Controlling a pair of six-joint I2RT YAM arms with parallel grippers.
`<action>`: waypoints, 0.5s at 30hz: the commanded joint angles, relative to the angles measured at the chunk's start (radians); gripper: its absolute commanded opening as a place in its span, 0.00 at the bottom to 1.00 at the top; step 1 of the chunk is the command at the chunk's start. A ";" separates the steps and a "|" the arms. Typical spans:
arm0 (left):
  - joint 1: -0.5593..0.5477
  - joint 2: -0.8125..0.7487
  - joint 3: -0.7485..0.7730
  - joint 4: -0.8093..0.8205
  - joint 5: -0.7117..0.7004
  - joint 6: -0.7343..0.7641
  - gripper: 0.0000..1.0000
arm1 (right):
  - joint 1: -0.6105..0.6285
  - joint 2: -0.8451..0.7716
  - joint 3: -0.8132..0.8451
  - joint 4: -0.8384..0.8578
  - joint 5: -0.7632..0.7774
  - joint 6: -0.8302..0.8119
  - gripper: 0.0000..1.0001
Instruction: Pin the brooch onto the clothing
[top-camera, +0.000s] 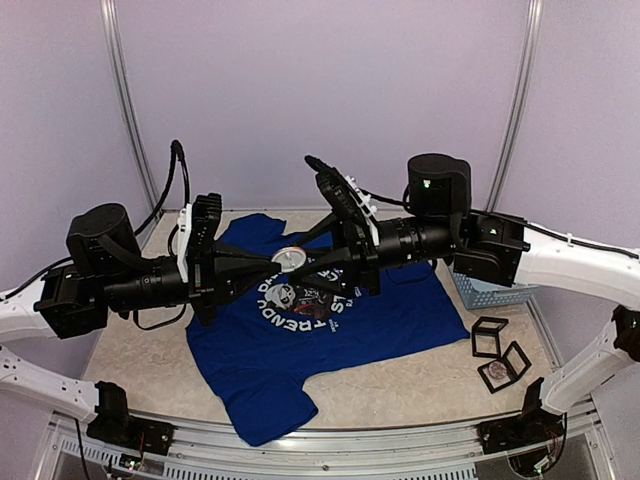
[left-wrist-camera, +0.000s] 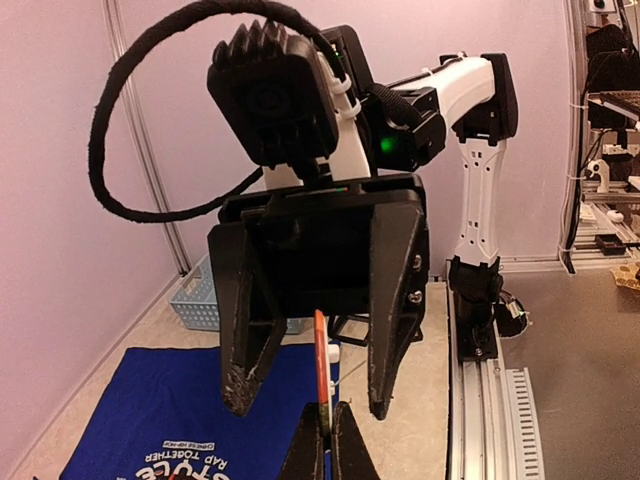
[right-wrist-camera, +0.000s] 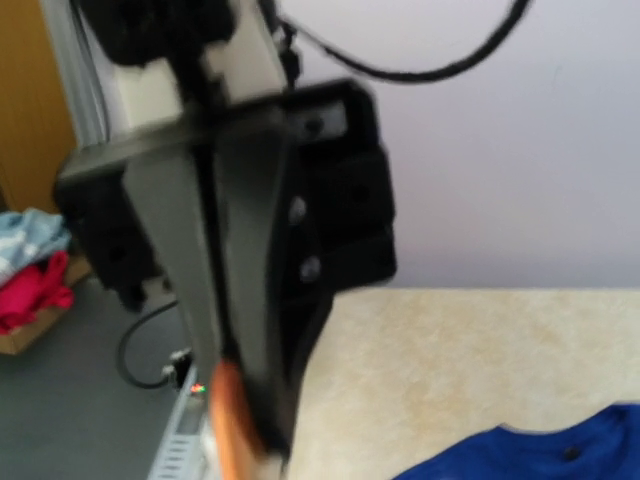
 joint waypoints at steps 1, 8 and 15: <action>-0.019 -0.019 0.006 -0.005 -0.044 0.020 0.00 | -0.003 -0.085 -0.078 -0.030 -0.088 -0.142 0.59; -0.019 -0.014 0.016 -0.030 -0.015 0.022 0.00 | -0.004 -0.172 -0.122 0.020 0.143 -0.105 0.61; -0.018 -0.004 0.025 -0.041 -0.020 0.019 0.00 | -0.004 -0.124 -0.082 0.084 0.061 -0.067 0.36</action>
